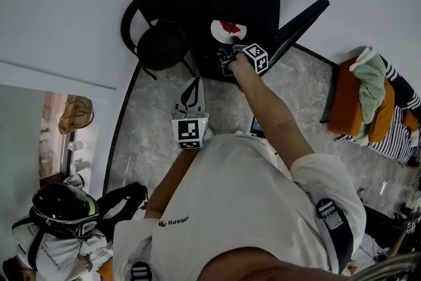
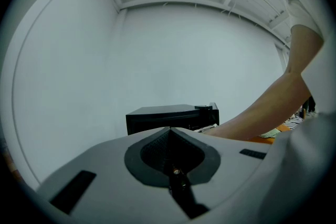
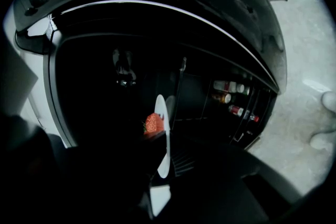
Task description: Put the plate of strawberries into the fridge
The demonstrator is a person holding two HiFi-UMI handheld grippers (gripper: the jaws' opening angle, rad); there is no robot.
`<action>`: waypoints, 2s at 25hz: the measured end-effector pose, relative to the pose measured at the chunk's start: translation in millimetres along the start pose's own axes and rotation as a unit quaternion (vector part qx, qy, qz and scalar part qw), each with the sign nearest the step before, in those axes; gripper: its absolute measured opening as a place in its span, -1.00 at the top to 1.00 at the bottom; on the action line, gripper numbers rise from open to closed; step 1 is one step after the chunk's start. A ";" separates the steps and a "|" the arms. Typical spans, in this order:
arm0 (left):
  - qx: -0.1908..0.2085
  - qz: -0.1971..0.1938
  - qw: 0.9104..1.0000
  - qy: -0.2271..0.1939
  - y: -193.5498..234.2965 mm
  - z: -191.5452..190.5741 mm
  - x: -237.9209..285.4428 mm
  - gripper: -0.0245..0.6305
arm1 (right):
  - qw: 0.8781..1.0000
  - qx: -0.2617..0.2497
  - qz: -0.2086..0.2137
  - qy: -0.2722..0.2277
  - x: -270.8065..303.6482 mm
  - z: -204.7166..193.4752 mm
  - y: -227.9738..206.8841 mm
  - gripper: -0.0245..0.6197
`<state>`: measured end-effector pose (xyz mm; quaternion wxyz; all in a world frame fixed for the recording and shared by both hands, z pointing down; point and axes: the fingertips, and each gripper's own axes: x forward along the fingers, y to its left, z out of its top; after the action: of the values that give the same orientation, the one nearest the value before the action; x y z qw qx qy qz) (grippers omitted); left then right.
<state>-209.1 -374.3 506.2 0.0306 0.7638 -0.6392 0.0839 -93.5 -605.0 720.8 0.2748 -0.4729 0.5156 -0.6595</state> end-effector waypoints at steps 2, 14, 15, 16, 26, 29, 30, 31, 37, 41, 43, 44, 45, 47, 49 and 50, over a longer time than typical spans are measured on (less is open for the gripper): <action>0.000 0.000 1.000 0.003 0.5 -0.1 0.9 0.92 | 1.000 0.002 0.002 -0.002 2.0 1.5 0.9 0.86; -0.002 0.004 1.000 0.002 8.8 -2.0 -10.3 0.92 | 0.999 0.030 0.017 -0.027 2.7 0.8 0.3 0.86; -0.002 0.004 1.000 0.002 9.2 -2.3 -11.3 0.92 | 0.999 0.031 0.017 -0.028 1.2 0.2 1.2 0.86; -0.002 0.004 1.000 0.002 9.7 -2.6 -11.6 0.92 | 0.999 0.032 0.017 -0.028 0.0 -0.2 2.5 0.86; -0.010 0.001 1.000 0.006 9.5 -6.0 -7.4 0.92 | 0.998 0.029 0.042 -0.026 2.2 2.8 9.3 0.77; -0.011 0.000 1.000 0.005 9.9 -5.9 -9.3 0.92 | 0.999 0.018 0.038 -0.018 1.2 1.0 8.5 0.74; -0.010 0.001 1.000 0.003 10.6 -4.0 -10.0 0.92 | 0.999 0.013 0.035 -0.016 0.4 0.2 8.0 0.73; -0.010 0.002 1.000 0.002 11.3 -2.1 -11.3 0.92 | 0.999 0.009 0.030 -0.014 -1.5 -0.7 7.5 0.72; -0.012 0.003 1.000 0.001 9.7 -3.8 -14.2 0.92 | 0.999 0.001 0.033 -0.008 -9.4 -1.3 1.4 0.66; -0.011 0.002 1.000 -0.002 8.4 -2.7 -15.4 0.92 | 0.999 -0.002 0.049 0.001 -13.4 -6.8 9.4 0.66; -0.008 0.000 1.000 -0.003 7.0 -1.4 -15.3 0.92 | 0.999 -0.006 0.051 0.004 -16.7 -9.2 12.1 0.66; -0.008 -0.001 1.000 -0.003 5.7 -1.3 -15.5 0.92 | 0.999 -0.007 0.049 0.004 -18.9 -9.7 10.9 0.66; -0.008 -0.002 1.000 -0.003 4.2 -1.5 -16.0 0.92 | 0.999 -0.006 0.046 0.004 -21.5 -9.8 8.7 0.67; -0.008 -0.005 1.000 -0.003 1.6 -1.6 -18.0 0.92 | 0.999 -0.002 0.043 0.003 -27.6 -9.2 3.6 0.70; -0.008 -0.009 1.000 -0.005 -0.8 -0.6 -19.4 0.92 | 0.999 -0.002 0.042 0.004 -33.0 -8.3 0.2 0.72; -0.008 -0.010 1.000 -0.007 -1.8 0.2 -19.9 0.92 | 0.999 -0.002 0.043 0.005 -35.3 -8.3 -0.8 0.73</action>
<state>-210.7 -354.7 502.7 0.0335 0.7704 -0.6325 0.0734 -86.8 -571.2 709.4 0.2991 -0.4477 0.5382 -0.6484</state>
